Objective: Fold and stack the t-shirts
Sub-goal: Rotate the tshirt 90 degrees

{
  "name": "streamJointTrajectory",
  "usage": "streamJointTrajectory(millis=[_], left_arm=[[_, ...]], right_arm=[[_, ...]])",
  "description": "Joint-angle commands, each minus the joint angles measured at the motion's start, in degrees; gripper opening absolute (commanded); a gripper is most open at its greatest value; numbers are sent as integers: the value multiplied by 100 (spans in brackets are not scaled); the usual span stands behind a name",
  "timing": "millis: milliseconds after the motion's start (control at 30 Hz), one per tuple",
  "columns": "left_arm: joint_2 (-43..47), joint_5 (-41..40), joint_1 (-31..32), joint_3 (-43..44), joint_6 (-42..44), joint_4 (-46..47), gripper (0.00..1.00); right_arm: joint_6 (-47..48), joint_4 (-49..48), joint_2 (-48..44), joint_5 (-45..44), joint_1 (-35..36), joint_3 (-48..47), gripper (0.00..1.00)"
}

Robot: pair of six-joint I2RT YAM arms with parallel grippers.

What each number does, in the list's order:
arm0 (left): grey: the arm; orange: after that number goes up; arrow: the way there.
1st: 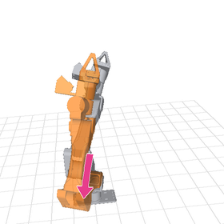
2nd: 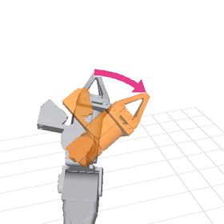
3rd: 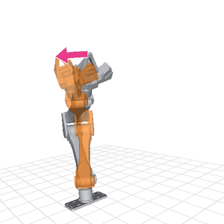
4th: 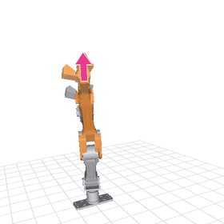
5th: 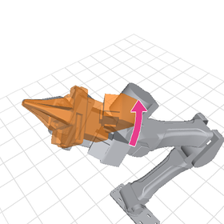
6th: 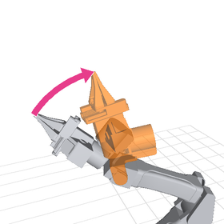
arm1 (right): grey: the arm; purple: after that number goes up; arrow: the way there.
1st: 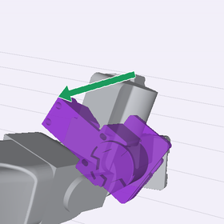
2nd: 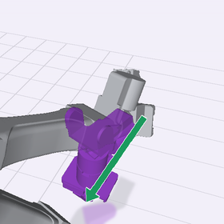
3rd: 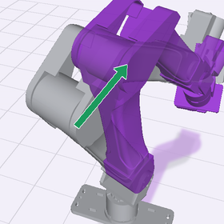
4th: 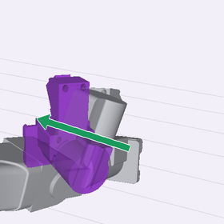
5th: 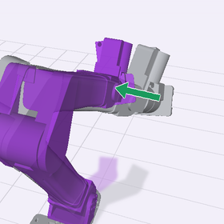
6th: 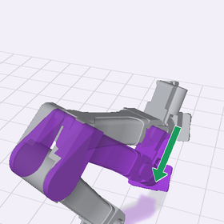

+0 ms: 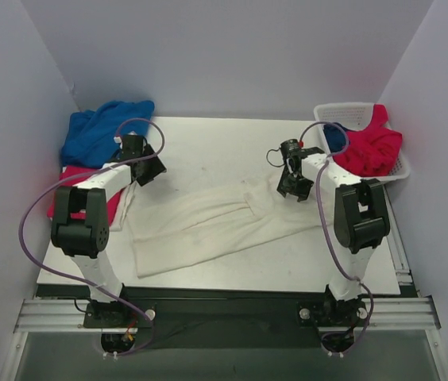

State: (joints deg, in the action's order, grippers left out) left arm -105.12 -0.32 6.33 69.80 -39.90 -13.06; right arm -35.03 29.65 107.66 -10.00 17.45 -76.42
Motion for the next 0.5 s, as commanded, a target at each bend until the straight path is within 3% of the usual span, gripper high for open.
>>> streamJointTrajectory(millis=[0,200,467], left_arm=[[325,32,35,-36,96,163,65],[422,181,88,-37,79,181,65],[528,199,97,-10,114,111,65]], right_arm=[[-119,120,246,130,-180,-267,47],[-22,155,1132,586,-427,-838,47],[-84,726,2706,1439,-374,-3456,44]])
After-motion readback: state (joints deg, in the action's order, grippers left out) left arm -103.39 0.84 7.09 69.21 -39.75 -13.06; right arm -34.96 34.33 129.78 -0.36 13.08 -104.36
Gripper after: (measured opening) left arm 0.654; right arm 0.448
